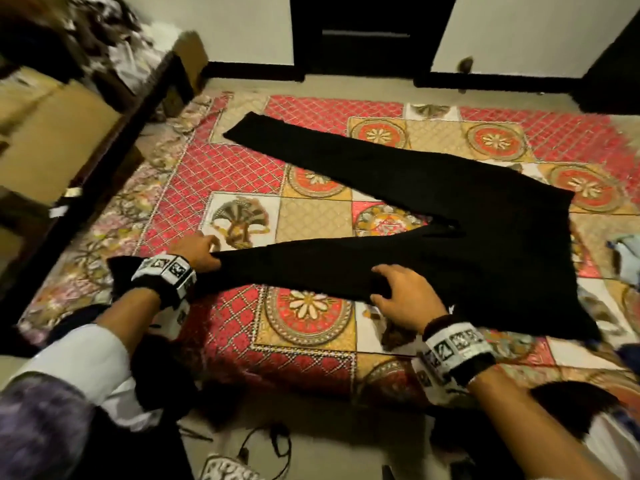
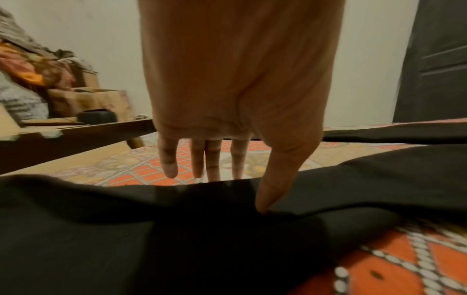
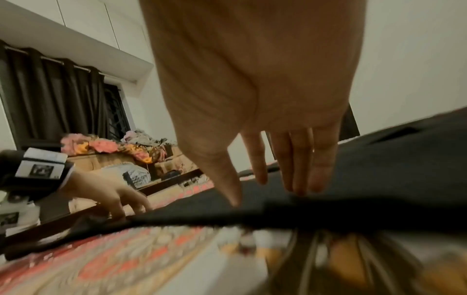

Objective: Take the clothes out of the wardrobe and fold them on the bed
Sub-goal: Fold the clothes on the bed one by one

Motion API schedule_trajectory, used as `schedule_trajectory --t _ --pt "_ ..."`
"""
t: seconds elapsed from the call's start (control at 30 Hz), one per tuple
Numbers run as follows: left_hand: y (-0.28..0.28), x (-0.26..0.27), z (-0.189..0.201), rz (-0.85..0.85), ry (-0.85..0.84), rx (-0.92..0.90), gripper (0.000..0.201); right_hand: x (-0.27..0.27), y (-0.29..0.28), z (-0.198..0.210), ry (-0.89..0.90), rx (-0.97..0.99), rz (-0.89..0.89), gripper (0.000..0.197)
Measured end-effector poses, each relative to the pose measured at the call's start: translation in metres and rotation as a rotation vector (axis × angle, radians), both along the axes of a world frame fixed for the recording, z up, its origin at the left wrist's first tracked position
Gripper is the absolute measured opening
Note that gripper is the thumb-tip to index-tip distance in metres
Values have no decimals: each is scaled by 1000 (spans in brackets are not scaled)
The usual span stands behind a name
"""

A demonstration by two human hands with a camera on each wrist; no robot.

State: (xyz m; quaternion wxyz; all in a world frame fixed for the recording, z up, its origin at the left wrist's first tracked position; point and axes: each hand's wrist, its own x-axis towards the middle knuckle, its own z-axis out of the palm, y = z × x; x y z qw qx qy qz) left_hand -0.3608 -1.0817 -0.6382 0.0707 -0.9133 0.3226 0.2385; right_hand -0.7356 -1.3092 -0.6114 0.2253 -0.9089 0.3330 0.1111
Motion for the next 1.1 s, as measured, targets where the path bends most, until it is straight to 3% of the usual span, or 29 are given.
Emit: schedule_trajectory --t 0.1,0.2,0.33,0.4,0.47,0.53,0.6,0.67,0.73,0.87,0.97,1.0,1.07,1.1 --pt "27 23 -4 57 29 -24 49 0 16 -27 -30 -154 -13 53" --pt "37 28 -2 73 29 -75 37 -4 12 -35 -102 -233 11 32" --pt "51 42 -4 87 158 -56 50 -7 10 -36 -234 -243 19 13" --pt "60 48 0 67 172 -32 44 -6 6 -31 -336 -188 -47 8" --pt "65 44 16 49 82 -113 22 -3 -6 -23 -463 -122 -186 5" --pt "64 35 35 89 -128 -426 18 -4 -18 -13 -536 -49 -267 3" --pt "59 35 49 98 -412 -719 22 -7 -22 -6 -557 -4 -233 4" --pt "56 41 55 117 -581 -750 23 -10 -20 -4 -524 47 -159 5" --pt "62 48 49 256 -606 -708 28 -14 -16 -9 -424 63 -60 7" --pt "69 61 25 637 -353 -585 35 -14 -6 -24 -195 -15 83 7" --pt "88 111 -34 900 -29 -481 85 -11 -1 -28 -128 -42 106 10" --pt "92 117 -38 941 52 -442 94 -9 1 -29 -117 -44 108 15" --pt "91 113 -25 1017 223 -537 90 -8 2 -27 -96 -40 100 20" --pt "83 90 3 1057 300 -642 75 -9 2 -26 -89 -32 93 19"
